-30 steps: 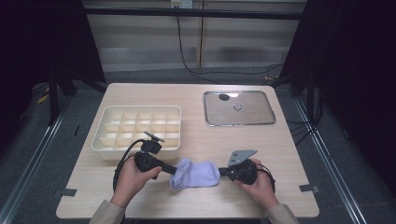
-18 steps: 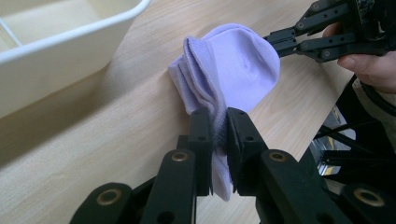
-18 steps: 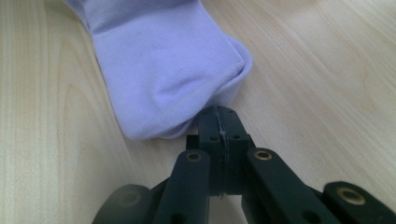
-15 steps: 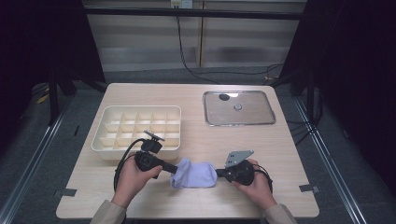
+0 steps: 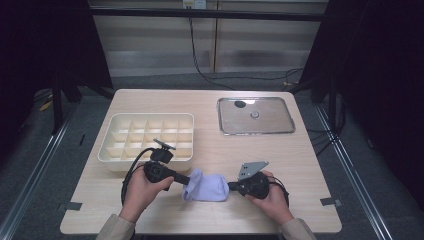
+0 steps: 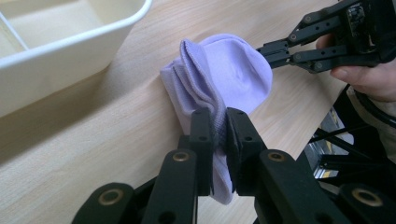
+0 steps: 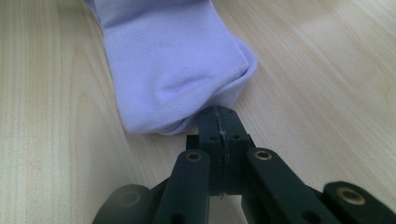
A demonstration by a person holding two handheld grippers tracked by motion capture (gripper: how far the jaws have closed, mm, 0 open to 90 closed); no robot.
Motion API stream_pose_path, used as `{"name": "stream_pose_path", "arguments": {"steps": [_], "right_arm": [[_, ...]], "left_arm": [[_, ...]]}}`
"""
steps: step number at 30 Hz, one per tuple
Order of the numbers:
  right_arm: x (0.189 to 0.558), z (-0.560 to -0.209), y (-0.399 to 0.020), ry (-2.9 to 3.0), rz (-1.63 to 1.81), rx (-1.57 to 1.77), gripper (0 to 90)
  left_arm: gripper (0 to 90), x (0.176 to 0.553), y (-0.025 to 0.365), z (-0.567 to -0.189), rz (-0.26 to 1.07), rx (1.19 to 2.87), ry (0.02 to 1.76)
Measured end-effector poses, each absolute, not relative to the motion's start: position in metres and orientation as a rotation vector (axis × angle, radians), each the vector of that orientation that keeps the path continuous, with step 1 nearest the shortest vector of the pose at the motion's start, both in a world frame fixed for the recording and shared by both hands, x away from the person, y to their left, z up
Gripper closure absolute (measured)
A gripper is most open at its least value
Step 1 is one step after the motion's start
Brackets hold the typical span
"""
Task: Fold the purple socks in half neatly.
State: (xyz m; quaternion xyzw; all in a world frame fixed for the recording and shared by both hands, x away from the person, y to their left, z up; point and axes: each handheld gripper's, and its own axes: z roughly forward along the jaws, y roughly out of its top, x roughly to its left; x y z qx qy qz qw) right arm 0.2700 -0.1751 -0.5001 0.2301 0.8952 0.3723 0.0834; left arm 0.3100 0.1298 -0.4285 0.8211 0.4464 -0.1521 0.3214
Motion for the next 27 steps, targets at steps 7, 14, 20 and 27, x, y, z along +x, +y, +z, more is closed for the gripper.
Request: {"name": "stream_pose_path", "arguments": {"steps": [7, 14, 20, 27], "right_arm": [[0.27, -0.5, -0.174, 2.679, 1.115, 0.681, 90.0], [0.271, -0.5, -0.173, 2.679, 1.118, 0.675, 90.0], [0.271, -0.501, -0.172, 2.68, 1.122, 0.671, 90.0], [0.271, -0.5, -0.17, 2.68, 1.123, 0.669, 90.0]], "left_arm": [[82.1, 0.311, 0.128, -0.426, -0.399, 2.189, 1.152], [82.4, 0.31, 0.121, -0.424, -0.4, 2.185, 1.155], [82.5, 0.31, 0.117, -0.423, -0.402, 2.173, 1.167], [82.9, 0.31, 0.114, -0.423, -0.421, 2.169, 1.156]]}}
